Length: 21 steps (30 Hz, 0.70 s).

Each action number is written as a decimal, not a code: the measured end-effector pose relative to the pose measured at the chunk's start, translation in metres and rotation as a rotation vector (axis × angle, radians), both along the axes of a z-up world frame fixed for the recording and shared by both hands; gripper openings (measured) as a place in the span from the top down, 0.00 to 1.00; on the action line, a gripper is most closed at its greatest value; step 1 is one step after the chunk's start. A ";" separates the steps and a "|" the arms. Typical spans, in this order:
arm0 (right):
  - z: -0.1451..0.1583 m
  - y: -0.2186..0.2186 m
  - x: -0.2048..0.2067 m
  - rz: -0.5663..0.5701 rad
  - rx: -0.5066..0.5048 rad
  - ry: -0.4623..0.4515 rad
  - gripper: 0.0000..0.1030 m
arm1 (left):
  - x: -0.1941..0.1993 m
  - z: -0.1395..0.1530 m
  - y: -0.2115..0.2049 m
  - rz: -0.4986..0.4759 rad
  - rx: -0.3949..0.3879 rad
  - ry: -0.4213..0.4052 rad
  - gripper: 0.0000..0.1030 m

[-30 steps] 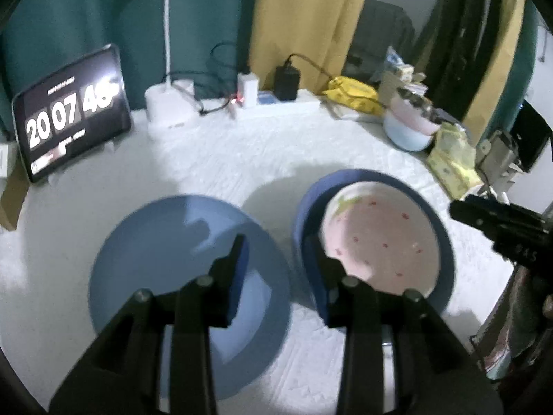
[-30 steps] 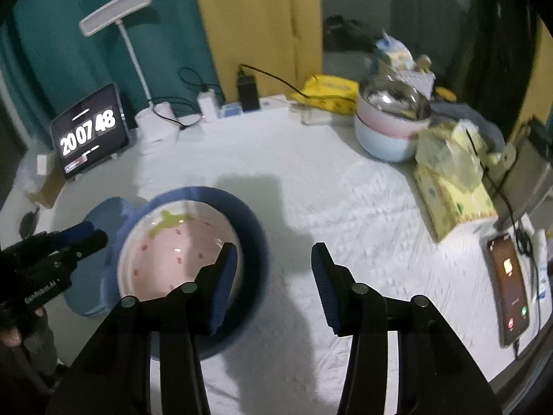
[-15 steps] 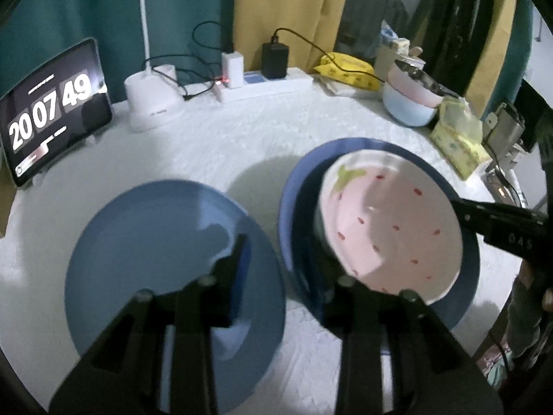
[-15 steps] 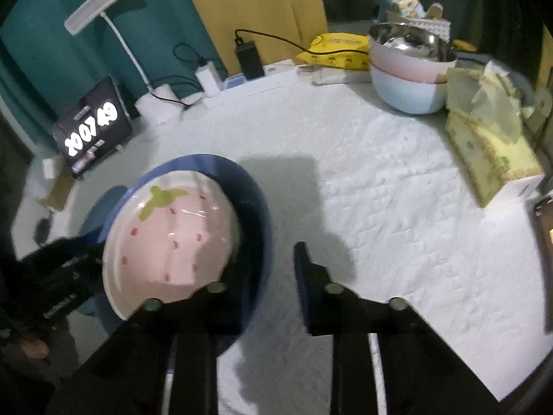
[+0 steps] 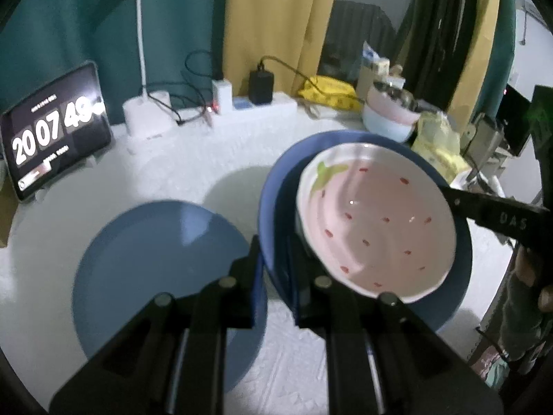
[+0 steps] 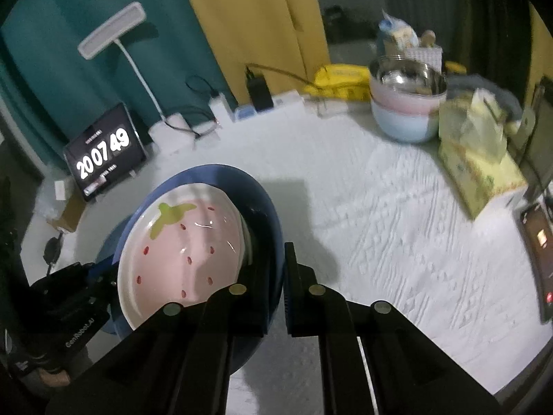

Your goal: Organize plates and bowls

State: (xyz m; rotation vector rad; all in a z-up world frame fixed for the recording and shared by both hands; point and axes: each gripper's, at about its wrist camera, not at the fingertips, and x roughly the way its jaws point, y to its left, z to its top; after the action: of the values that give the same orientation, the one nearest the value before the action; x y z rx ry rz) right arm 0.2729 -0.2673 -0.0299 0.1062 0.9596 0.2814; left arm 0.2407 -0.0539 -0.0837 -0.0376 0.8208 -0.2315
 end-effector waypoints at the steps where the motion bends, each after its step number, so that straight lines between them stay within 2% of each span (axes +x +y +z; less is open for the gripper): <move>1: 0.006 0.004 -0.001 0.005 0.000 -0.012 0.93 | -0.002 0.006 0.004 0.006 -0.007 -0.014 0.89; 11: 0.041 0.049 -0.002 0.082 0.022 -0.081 0.93 | -0.018 0.042 0.051 0.079 -0.013 -0.096 0.89; 16: 0.034 0.083 0.004 0.133 0.028 -0.061 0.93 | -0.023 0.041 0.083 0.137 -0.006 -0.099 0.89; 21: 0.010 0.119 0.015 0.183 0.035 -0.006 0.93 | -0.021 0.026 0.114 0.191 0.009 -0.068 0.89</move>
State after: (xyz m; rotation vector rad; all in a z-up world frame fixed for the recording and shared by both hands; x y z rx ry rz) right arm 0.2875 -0.1482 -0.0195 0.0492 0.9600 0.4667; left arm 0.2195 0.0599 -0.0574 -0.0985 0.7451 -0.0487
